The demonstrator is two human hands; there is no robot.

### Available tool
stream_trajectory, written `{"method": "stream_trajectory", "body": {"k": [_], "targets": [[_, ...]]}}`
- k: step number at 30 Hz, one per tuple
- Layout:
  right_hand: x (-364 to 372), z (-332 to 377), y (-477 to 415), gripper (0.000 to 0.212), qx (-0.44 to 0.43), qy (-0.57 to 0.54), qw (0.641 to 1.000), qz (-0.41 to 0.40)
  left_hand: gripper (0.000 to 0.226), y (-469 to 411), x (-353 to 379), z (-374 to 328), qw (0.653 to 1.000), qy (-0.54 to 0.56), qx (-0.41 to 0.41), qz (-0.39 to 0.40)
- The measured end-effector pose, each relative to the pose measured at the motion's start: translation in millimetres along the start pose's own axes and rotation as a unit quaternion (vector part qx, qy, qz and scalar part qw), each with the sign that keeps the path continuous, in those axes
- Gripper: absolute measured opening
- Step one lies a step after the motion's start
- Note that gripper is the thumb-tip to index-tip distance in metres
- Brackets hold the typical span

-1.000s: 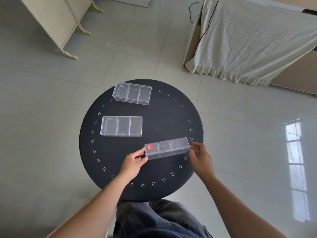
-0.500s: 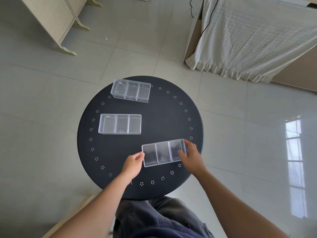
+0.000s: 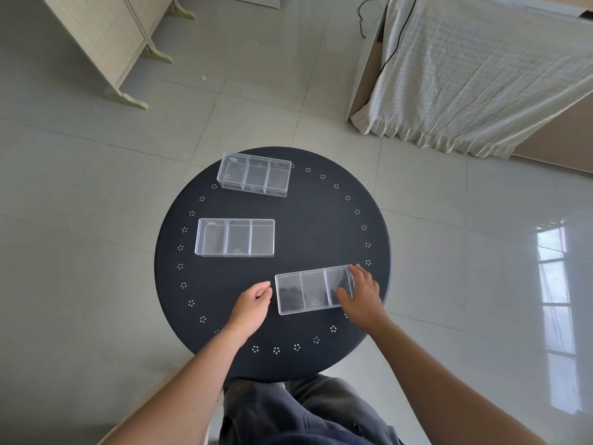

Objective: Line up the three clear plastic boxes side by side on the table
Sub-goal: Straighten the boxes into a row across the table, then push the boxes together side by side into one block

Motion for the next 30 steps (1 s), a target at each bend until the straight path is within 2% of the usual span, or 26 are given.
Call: {"method": "stream_trajectory", "body": {"k": [3,7,12,16,21,25,30], "targets": [[4.0,17.1,-5.6,0.072,-0.021,0.026,0.999,-0.011,0.026,0.0,-32.0,-19.3,0.997,-0.009,0.049,-0.055],[16.4,49.7,-18.3,0.070,-0.048,0.044,0.998,-0.006,0.036,7.3,-80.6,-48.0,0.985,-0.045,0.101,-0.136],[39.5,98.2,-36.0,0.067,-0.063,0.039,0.997,0.004,0.038,6.2,-129.8,-75.2,0.967,-0.113,0.149,-0.171],[66.7,142.2,-53.0,0.066,-0.099,0.060,0.993,0.025,0.052,-5.4,-147.9,-86.1,0.953,-0.222,0.164,-0.127],[99.9,189.2,-71.8,0.067,-0.146,0.138,0.975,0.091,0.069,-26.2,-151.7,-81.3,0.921,-0.358,0.146,-0.054],[117.1,197.7,-84.2,0.072,-0.105,0.174,0.972,0.119,0.075,-41.8,-157.5,-87.4,0.899,-0.409,0.152,-0.034],[116.9,206.3,-98.8,0.072,-0.078,0.199,0.971,0.104,0.078,-60.4,-162.2,-103.3,0.887,-0.443,0.135,0.002]]}}
Point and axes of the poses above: each hand's wrist, its own y-axis away from the middle knuckle, its own x-axis out of the palm, z = x × y, the point moved 10 cm from there along -y, towards the middle knuckle, and after that the axes turned 11 degrees about -x, right-handed, at the moved point
